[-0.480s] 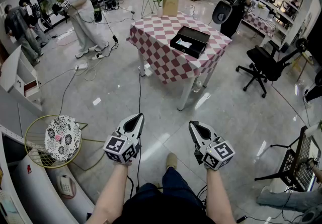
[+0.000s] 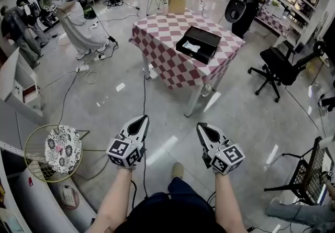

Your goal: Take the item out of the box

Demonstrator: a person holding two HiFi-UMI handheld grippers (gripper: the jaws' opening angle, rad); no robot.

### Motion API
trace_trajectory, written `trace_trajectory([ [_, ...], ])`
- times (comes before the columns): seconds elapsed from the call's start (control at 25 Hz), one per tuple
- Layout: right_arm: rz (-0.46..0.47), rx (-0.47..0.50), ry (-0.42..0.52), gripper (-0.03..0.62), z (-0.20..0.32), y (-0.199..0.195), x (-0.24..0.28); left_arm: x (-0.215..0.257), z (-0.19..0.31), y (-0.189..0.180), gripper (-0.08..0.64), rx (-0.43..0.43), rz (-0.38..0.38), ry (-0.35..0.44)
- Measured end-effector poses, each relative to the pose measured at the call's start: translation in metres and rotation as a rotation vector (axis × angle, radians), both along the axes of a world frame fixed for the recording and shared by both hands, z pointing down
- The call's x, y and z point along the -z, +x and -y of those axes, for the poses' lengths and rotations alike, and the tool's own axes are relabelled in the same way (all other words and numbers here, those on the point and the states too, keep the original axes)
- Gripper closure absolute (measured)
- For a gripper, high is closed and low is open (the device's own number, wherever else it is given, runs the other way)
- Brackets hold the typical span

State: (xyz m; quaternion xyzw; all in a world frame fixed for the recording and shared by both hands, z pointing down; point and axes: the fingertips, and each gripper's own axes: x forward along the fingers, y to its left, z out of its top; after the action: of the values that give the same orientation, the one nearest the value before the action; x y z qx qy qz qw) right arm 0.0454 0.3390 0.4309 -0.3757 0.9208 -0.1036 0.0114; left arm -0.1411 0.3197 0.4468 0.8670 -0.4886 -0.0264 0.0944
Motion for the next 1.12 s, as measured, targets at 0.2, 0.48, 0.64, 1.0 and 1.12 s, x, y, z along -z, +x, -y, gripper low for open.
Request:
trace_trajectory([
  [0.2, 0.002, 0.003, -0.011, 0.589, 0.043, 0.006, -0.005, 0.000, 0.041, 0.008, 0.557, 0.003, 0.008, -0.001],
  [0.48, -0.006, 0.032, -0.028, 0.588, 0.091, 0.013, -0.006, 0.002, 0.086, 0.019, 0.557, 0.025, 0.002, -0.009],
  [0.64, -0.003, 0.040, -0.031, 0.588, 0.118, 0.023, -0.003, 0.005, 0.109, 0.025, 0.557, 0.042, 0.002, -0.010],
  [1.0, -0.037, 0.082, 0.000, 0.588, 0.168, 0.040, -0.001, 0.004, 0.154, 0.045, 0.557, 0.075, -0.001, 0.013],
  [1.12, -0.033, 0.088, 0.002, 0.588, 0.178, 0.044, -0.003, 0.003, 0.162, 0.051, 0.557, 0.079, -0.004, 0.021],
])
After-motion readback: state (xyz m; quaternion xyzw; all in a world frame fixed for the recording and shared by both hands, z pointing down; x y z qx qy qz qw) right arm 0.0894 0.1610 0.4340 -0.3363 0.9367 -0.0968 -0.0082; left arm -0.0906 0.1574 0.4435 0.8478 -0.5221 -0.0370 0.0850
